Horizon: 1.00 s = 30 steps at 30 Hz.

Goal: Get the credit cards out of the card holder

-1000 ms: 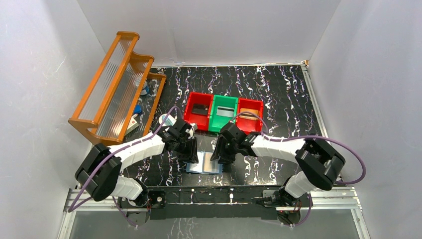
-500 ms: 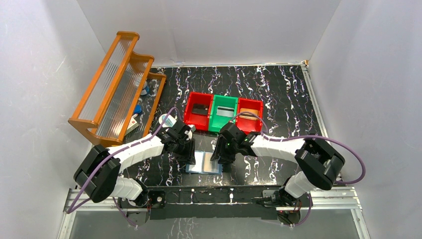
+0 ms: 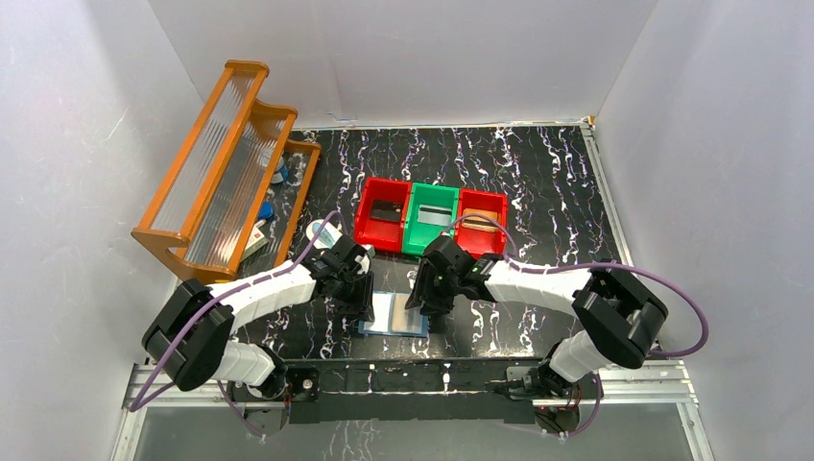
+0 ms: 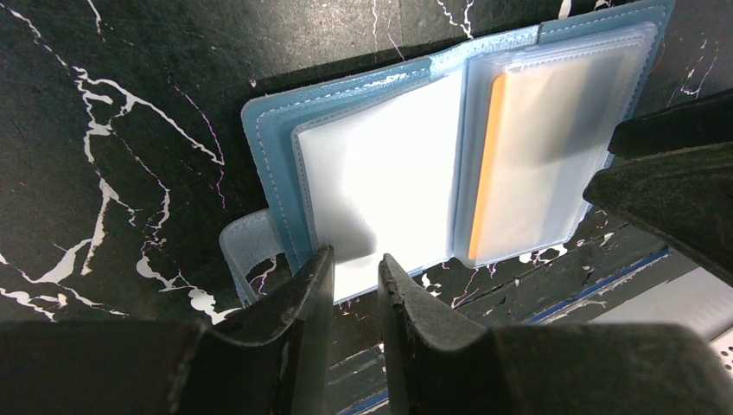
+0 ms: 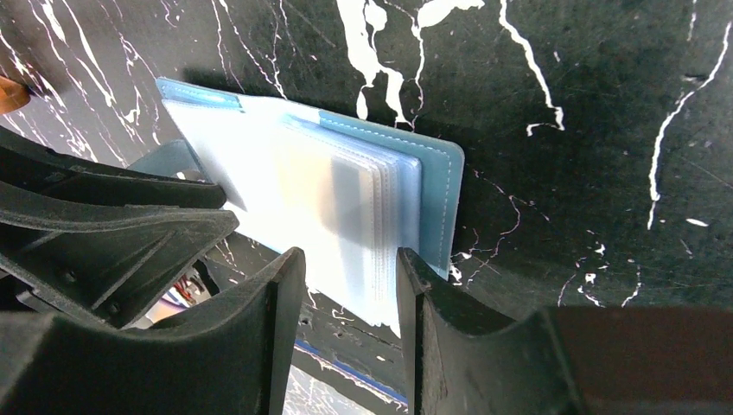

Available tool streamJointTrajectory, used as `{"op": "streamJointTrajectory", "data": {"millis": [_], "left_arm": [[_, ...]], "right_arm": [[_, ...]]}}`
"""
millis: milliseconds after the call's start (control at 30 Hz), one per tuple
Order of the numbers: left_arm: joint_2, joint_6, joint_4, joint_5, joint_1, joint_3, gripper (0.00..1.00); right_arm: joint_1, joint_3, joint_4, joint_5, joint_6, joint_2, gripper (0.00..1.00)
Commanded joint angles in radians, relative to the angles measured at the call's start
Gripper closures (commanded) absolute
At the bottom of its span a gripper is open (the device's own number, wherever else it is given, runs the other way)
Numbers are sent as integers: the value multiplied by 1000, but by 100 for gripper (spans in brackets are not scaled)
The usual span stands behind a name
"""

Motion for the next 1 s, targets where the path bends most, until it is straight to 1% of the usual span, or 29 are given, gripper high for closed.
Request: {"op": "streamJointTrajectory", "data": {"millis": [0,233,400,500,733,867,967], "left_arm": [[-28,2,-22,-4,4,-3,76],[-32,-3,-21,-7,3,-5,76],[-38,-3,-24,-5,4,-4,77],[-37,-4,-23,-5,3,-3,77],[-28,9,-25,-2,4,12,77],[-31,4,-22,-4,4,6,77],[-24,5,-19,-4,3,6,77]], "right_arm": [[14,51,20,17,-4,-16,49],[23,61,13,23,-6,-8,50],[27,84,-71,109,2,-43,50],[27,88,-83,128,-1,-71,48],[27,68,5,32,2,-16,48],[27,38,98,-36,6,20,48],[27,39,117,-57,2,50,48]]}}
